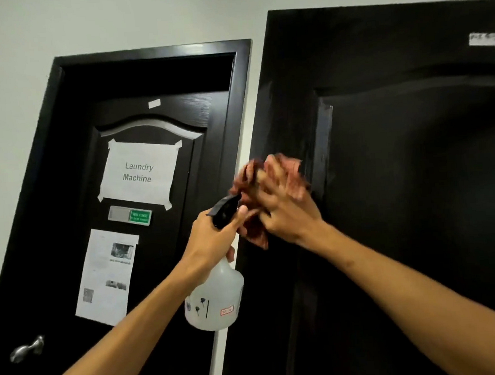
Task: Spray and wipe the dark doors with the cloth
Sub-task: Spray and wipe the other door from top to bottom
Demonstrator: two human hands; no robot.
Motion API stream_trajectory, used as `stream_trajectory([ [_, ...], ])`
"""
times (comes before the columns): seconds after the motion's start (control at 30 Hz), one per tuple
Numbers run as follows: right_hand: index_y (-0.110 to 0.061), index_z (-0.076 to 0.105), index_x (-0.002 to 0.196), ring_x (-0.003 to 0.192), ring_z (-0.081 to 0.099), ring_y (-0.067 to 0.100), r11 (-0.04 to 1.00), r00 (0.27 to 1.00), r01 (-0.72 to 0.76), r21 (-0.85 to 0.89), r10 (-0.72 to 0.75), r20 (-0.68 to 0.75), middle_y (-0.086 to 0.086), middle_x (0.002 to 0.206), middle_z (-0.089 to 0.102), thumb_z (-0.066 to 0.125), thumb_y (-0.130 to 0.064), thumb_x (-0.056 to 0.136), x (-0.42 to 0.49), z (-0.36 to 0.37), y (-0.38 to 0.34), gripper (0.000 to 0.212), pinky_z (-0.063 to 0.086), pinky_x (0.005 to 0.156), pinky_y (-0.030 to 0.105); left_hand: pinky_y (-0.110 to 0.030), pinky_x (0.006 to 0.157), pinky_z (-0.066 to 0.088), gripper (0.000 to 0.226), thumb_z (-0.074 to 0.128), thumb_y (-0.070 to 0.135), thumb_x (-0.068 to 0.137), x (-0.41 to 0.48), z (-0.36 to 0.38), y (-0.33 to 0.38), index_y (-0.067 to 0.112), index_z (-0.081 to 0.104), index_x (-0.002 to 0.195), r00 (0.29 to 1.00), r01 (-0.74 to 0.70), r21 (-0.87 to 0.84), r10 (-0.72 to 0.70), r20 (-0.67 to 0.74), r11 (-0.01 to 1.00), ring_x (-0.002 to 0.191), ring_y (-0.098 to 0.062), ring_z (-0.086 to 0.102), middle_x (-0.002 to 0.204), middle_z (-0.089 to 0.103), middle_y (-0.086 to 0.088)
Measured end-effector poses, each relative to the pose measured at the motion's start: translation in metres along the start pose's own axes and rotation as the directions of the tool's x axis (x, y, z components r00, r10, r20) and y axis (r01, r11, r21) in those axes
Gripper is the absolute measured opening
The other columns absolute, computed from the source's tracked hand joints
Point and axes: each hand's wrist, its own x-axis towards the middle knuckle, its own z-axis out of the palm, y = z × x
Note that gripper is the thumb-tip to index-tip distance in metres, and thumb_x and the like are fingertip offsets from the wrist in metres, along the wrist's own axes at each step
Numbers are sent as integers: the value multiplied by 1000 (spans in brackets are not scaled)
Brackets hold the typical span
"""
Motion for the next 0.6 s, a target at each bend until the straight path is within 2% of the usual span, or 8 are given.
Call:
stream_trajectory([
  [0.1,-38,29,159,156,-6,39,978,979,-200,58,202,-25,1,171,13,41,-41,95,50,-13,20,65,-1,124,59,-30,44,47,13,67,39,98,25,0,22,41,68,110,999,-35,-31,36,17,999,43,-22,51,87,74,-16],
  [0.13,-34,33,157,156,-3,39,976,975,-217,30,218,-41,3,169,18,43,-40,94,47,-12,15,64,3,125,61,-30,45,47,9,67,39,98,31,1,28,42,69,106,999,-45,-43,46,13,998,44,-23,51,84,74,-14],
  [0.2,-32,37,154,157,0,39,989,989,-148,11,148,-30,5,167,24,45,-38,92,32,-3,7,62,8,124,64,-29,45,46,7,68,38,98,42,3,37,36,70,105,998,-63,-53,63,9,997,50,-23,54,80,73,-12],
  [0.3,-36,31,157,157,-6,33,995,996,-88,51,87,28,1,169,15,46,-38,94,57,-19,31,64,2,125,60,-26,43,45,15,66,35,100,58,1,55,25,70,109,998,-57,-68,58,23,996,48,-12,54,81,71,-13],
  [0.4,-42,31,155,157,-8,35,974,976,-213,80,216,-28,-1,171,6,42,-40,98,137,-47,72,59,6,124,64,-21,41,46,18,62,34,102,79,-5,80,17,67,103,998,-60,-76,62,24,995,54,-14,54,85,71,-13],
  [0.47,-35,36,155,156,1,38,951,949,-309,4,308,-63,4,169,17,41,-41,98,153,-44,75,57,10,123,64,-25,45,47,22,62,37,102,89,-5,91,16,64,95,998,-35,-92,39,45,995,51,-17,50,86,70,-15],
  [0.53,-30,41,153,156,6,40,968,966,-250,-27,247,-79,7,165,27,42,-38,97,142,-33,58,56,8,124,63,-27,47,46,23,63,37,101,98,-8,95,16,64,91,998,-46,-127,51,36,991,46,-15,49,80,67,-12],
  [0.6,-28,44,150,156,2,36,995,995,-96,23,96,-1,5,165,27,44,-34,96,125,-29,45,55,9,124,63,-27,48,46,22,64,37,100,101,-13,96,17,65,93,999,-39,-133,42,22,990,46,-13,51,76,65,-8],
])
